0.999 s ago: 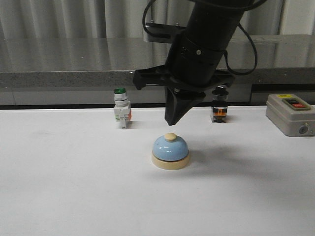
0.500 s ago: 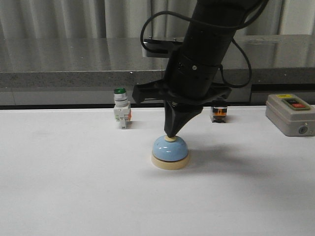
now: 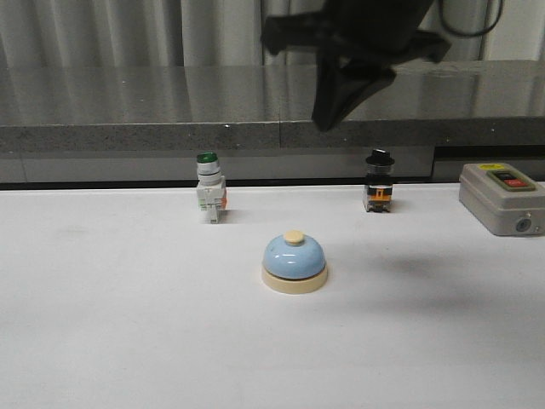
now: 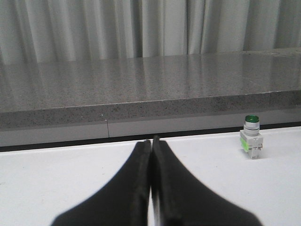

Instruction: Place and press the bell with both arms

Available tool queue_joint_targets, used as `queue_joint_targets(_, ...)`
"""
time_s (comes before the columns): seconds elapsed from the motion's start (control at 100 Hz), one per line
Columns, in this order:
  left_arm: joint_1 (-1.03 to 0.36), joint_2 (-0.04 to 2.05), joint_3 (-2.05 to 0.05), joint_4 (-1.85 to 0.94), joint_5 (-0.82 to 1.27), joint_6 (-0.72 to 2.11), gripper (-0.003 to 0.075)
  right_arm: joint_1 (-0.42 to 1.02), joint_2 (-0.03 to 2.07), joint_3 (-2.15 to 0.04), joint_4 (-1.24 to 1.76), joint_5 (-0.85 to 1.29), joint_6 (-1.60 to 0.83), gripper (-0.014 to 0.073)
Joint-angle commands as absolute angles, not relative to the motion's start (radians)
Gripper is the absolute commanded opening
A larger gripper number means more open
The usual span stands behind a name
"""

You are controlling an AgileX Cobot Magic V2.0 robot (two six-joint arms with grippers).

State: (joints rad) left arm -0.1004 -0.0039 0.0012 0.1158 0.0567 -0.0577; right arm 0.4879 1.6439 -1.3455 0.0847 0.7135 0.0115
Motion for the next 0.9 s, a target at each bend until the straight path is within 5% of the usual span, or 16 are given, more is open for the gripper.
queue_joint_targets(0.0,-0.1,-0.03,0.041,0.116,-0.029,-0.067,-0.002,0.455,1.516,-1.34,0.057,0.684,0.0,-0.006)
queue_joint_targets(0.56,-0.1,-0.03,0.041,0.116,-0.029,-0.067,-0.002,0.227,0.753,-0.78,0.03,0.505,0.0,-0.006)
queue_joint_targets(0.89,-0.1,-0.03,0.041,0.116,-0.029,-0.067,-0.002,0.226,0.486,-0.677,0.029,0.542,0.0,-0.006)
